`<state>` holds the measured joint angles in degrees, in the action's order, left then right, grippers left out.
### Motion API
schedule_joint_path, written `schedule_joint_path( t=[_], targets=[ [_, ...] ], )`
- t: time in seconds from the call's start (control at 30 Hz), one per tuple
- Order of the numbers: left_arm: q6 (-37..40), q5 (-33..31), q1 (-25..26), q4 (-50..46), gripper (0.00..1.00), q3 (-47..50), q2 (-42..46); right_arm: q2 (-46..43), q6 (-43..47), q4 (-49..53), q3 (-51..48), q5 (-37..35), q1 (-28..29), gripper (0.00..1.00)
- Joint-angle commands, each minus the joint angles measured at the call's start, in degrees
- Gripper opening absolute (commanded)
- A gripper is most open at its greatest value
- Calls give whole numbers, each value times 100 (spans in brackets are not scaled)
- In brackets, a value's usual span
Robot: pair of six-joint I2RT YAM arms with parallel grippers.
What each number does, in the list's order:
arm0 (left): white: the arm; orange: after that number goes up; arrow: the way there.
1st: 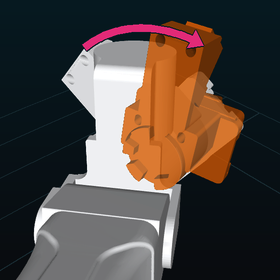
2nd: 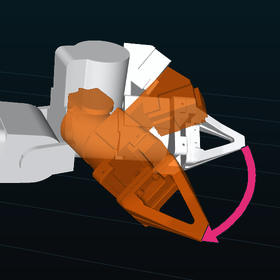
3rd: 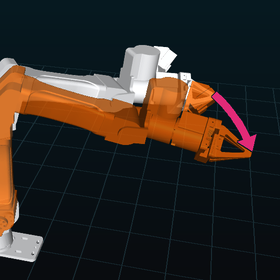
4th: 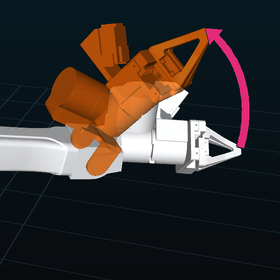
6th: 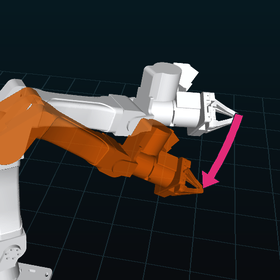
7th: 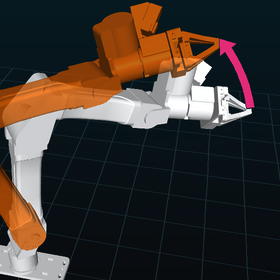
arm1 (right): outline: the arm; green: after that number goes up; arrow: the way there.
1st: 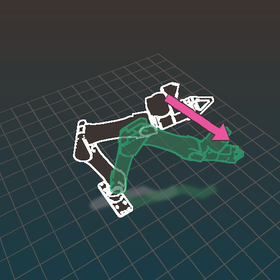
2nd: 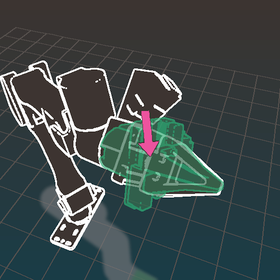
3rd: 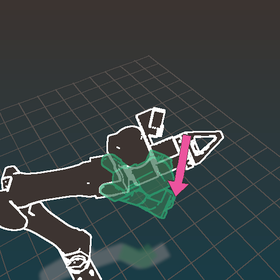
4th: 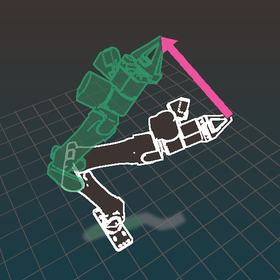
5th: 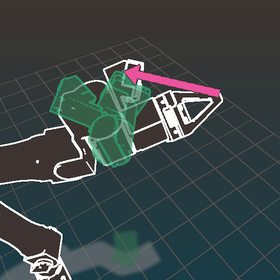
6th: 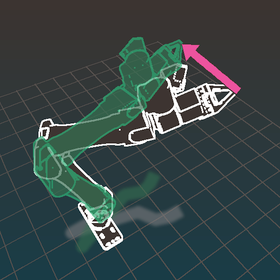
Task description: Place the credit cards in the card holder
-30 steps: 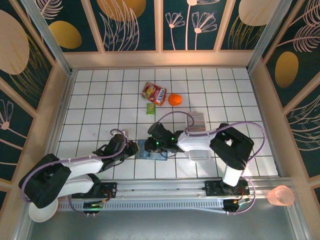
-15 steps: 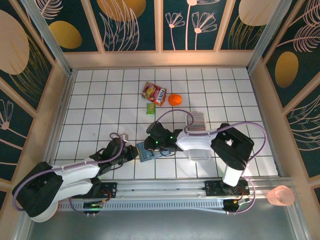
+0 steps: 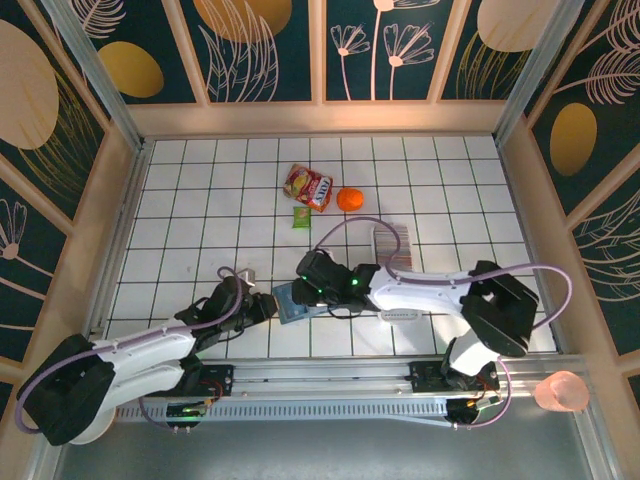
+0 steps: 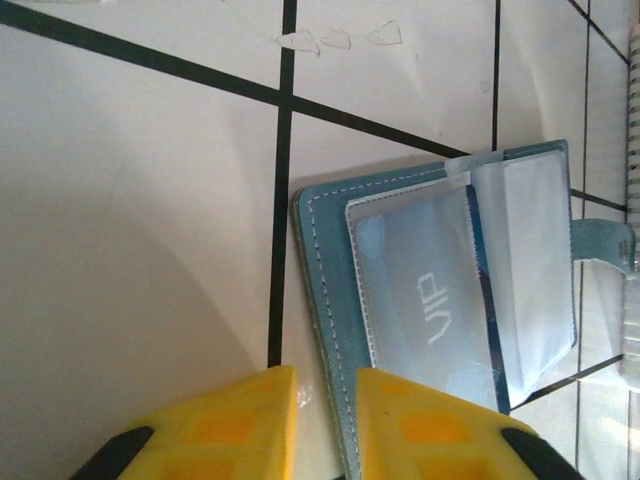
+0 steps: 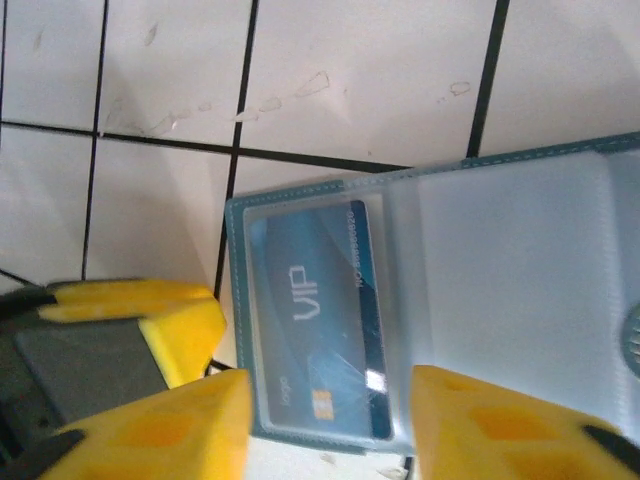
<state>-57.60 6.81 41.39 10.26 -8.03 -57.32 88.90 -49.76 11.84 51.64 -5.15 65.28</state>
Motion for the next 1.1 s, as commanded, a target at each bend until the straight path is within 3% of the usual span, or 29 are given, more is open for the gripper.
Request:
schedule_joint_path(
  t=[0.0, 0.17, 0.4, 0.77, 1.07],
  targets=[
    [-75, -92, 35, -464, 27, -4, 205, -449, -142, 431, -434, -561, 44, 49],
    [-120, -50, 32, -414, 32, -29, 313, -713, -218, 188, -860, -611, 7, 47],
    [-102, 110, 35, -262, 34, -136, 13, -271, -122, -27, -730, -427, -6, 43],
    [-111, 163, 36, -123, 36, -134, -134, 124, -156, -128, -643, -388, -19, 47],
    [-97, 150, 36, -121, 36, -153, -231, -179, -217, 248, -507, -700, 55, 47]
  ],
)
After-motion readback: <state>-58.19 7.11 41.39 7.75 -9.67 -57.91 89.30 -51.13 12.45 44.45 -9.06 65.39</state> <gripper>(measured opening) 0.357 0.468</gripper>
